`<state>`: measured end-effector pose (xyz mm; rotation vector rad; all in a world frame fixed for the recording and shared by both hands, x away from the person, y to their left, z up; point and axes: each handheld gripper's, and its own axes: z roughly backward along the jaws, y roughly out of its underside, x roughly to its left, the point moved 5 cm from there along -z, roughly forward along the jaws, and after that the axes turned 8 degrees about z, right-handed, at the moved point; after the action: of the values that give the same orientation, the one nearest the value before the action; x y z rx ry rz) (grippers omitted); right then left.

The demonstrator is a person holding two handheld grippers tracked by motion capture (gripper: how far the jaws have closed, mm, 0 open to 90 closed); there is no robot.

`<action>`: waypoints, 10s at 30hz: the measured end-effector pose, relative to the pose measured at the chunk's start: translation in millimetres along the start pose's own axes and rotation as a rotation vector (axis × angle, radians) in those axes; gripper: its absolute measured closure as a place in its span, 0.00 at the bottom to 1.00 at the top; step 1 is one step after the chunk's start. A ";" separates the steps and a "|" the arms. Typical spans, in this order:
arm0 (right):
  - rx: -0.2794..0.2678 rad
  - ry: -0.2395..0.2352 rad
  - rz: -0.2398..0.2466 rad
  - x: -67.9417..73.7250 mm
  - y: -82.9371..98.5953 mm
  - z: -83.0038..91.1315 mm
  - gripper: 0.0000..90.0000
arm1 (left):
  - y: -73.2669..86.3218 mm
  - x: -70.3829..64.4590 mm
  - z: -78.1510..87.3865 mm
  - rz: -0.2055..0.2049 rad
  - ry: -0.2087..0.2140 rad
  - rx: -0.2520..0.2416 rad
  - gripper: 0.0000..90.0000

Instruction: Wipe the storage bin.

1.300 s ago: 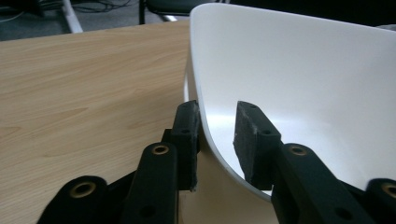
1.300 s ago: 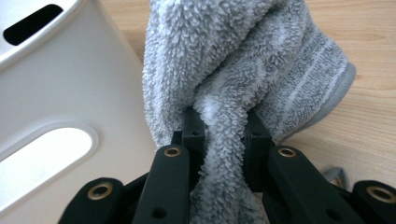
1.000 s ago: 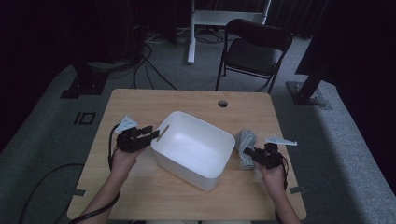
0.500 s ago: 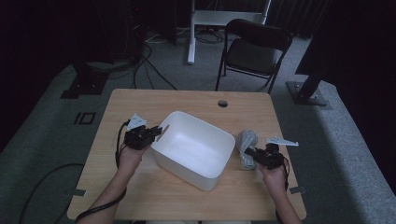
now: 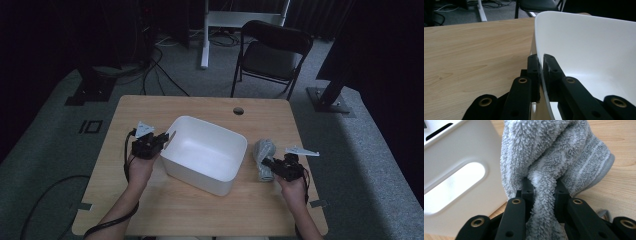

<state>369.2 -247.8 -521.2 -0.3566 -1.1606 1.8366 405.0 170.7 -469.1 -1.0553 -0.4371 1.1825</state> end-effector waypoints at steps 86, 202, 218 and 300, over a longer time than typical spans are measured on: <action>-0.036 -0.013 0.012 7.3 -6.9 9.2 0.85 | -12.3 2.2 2.1 0.008 -0.039 0.057 0.94; -0.105 -0.081 0.095 69.0 -19.4 17.8 0.86 | -19.9 -6.6 -33.4 -0.038 -0.042 0.048 0.91; -0.061 -0.078 0.039 62.0 -10.7 4.9 0.86 | -17.2 -8.1 -30.9 -0.014 -0.096 0.026 0.91; -0.197 -0.164 0.117 103.5 -25.1 36.9 0.86 | -18.9 -6.6 -31.0 0.011 -0.145 0.032 0.91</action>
<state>302.4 -181.3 -459.5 -0.3984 -1.4673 1.8848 436.3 151.2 -466.6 -0.9491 -0.5243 1.2761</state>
